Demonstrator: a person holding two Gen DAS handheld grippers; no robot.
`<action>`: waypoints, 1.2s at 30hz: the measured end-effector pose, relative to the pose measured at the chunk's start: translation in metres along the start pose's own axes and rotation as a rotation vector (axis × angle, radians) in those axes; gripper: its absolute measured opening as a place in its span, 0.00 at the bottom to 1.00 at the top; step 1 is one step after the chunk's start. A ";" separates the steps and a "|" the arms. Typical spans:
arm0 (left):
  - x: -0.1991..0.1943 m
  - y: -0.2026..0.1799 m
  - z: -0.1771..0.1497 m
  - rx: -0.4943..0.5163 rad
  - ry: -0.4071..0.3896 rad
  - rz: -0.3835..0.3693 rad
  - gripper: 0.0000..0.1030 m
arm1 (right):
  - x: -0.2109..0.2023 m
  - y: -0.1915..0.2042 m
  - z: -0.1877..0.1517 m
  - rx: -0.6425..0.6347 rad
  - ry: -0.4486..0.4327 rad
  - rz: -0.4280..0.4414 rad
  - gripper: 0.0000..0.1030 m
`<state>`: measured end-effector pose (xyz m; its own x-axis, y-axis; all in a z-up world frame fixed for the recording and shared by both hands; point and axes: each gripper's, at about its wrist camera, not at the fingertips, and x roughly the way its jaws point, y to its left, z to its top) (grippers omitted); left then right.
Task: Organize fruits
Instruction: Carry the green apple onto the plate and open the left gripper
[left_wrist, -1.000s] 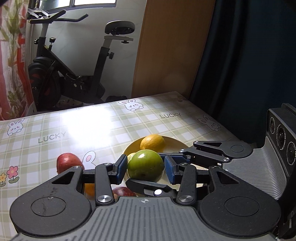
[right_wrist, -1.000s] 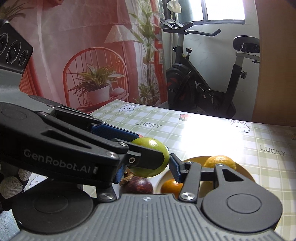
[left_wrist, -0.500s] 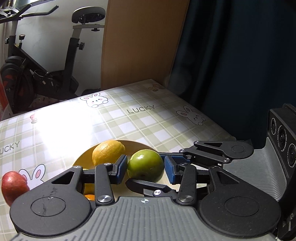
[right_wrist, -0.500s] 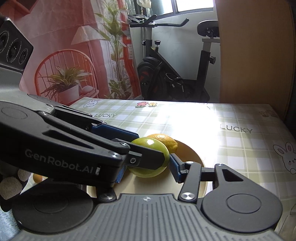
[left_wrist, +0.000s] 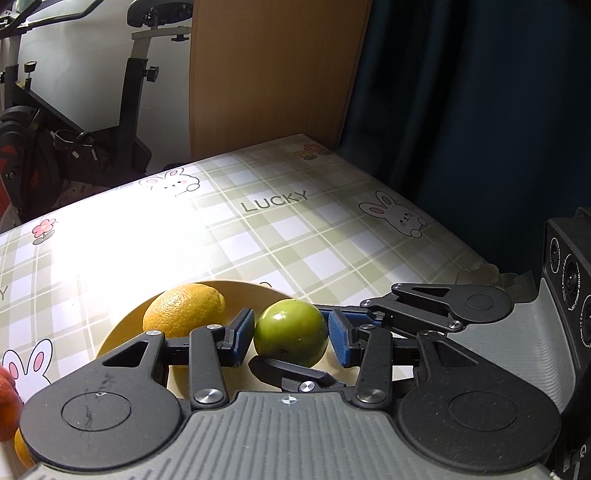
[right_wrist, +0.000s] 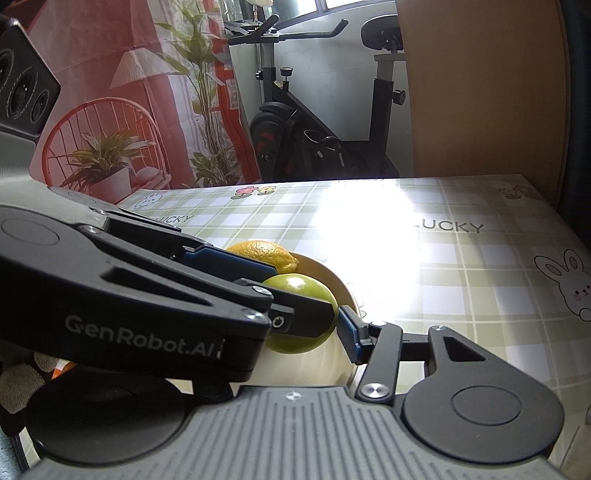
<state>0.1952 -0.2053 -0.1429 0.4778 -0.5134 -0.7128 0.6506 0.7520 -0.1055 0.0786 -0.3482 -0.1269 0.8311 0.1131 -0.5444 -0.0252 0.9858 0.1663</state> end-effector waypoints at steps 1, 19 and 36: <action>0.002 0.000 0.000 -0.001 0.002 0.005 0.46 | 0.001 0.000 0.000 -0.004 0.002 -0.002 0.51; 0.016 0.011 0.000 -0.046 0.011 0.013 0.45 | 0.021 0.004 0.000 -0.050 0.036 -0.030 0.51; -0.018 0.019 -0.003 -0.069 -0.041 0.013 0.51 | 0.013 0.022 0.013 -0.071 0.043 -0.078 0.58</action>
<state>0.1971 -0.1802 -0.1345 0.5110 -0.5189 -0.6853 0.6026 0.7848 -0.1449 0.0965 -0.3268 -0.1197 0.8076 0.0392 -0.5884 -0.0016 0.9979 0.0643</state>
